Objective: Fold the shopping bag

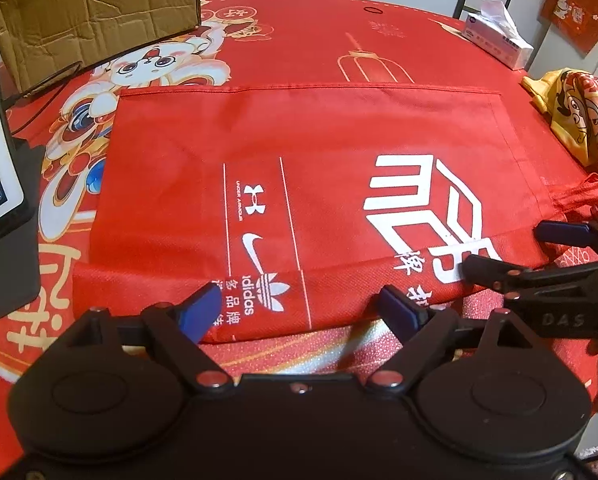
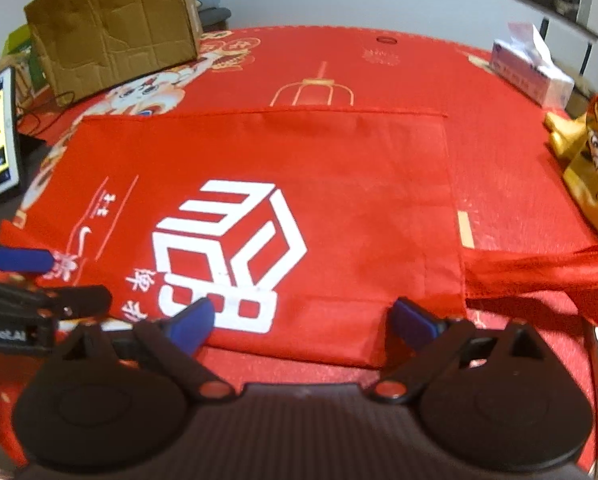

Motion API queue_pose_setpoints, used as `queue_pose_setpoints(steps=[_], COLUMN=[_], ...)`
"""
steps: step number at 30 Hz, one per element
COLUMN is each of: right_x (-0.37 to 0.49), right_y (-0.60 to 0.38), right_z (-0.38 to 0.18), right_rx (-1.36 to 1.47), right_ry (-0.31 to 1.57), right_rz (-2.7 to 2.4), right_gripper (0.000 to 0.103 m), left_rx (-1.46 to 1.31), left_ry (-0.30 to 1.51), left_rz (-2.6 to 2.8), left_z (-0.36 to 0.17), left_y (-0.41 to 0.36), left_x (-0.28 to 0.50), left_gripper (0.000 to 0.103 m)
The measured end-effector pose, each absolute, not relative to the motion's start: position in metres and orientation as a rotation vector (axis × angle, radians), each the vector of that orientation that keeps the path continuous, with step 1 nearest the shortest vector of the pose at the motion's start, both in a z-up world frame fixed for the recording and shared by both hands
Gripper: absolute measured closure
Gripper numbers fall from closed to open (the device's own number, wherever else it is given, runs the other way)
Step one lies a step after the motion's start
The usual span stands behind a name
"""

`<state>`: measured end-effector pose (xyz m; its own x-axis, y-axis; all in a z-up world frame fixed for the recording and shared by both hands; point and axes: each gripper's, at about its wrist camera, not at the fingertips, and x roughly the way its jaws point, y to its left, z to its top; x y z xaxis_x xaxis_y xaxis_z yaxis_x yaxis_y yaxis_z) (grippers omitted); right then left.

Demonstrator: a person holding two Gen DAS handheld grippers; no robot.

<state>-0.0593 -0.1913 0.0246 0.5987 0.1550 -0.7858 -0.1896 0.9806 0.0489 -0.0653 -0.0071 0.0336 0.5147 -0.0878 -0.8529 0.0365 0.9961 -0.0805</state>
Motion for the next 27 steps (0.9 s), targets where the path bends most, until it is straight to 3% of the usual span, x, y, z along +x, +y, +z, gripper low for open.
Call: queue_pose_setpoints(steps=[5,7,8,27], right_x=[-0.071,-0.073,-0.073,-0.078], right_y=[-0.184,-0.185,-0.185,-0.182], right_z=[0.018,0.018,0.019,0.017], right_rx=[-0.062,-0.065,-0.066,-0.063], right_ry=[0.845,0.834,0.832,0.799], right_rz=[0.16,0.16,0.159,0.133], right_gripper=[0.001,0.001,0.001,0.001], left_rx=[-0.06,-0.042,-0.029,0.033], left_ry=[1.006,0.999,1.001,0.975], left_rz=[-0.055,-0.025,0.002,0.044], left_z=[0.038,0.039,0.038,0.029], left_y=[-0.003,0.0,0.002,0.009], left_x=[-0.067,-0.068,-0.069,-0.073], left_gripper=[0.015,0.001,0.0,0.0])
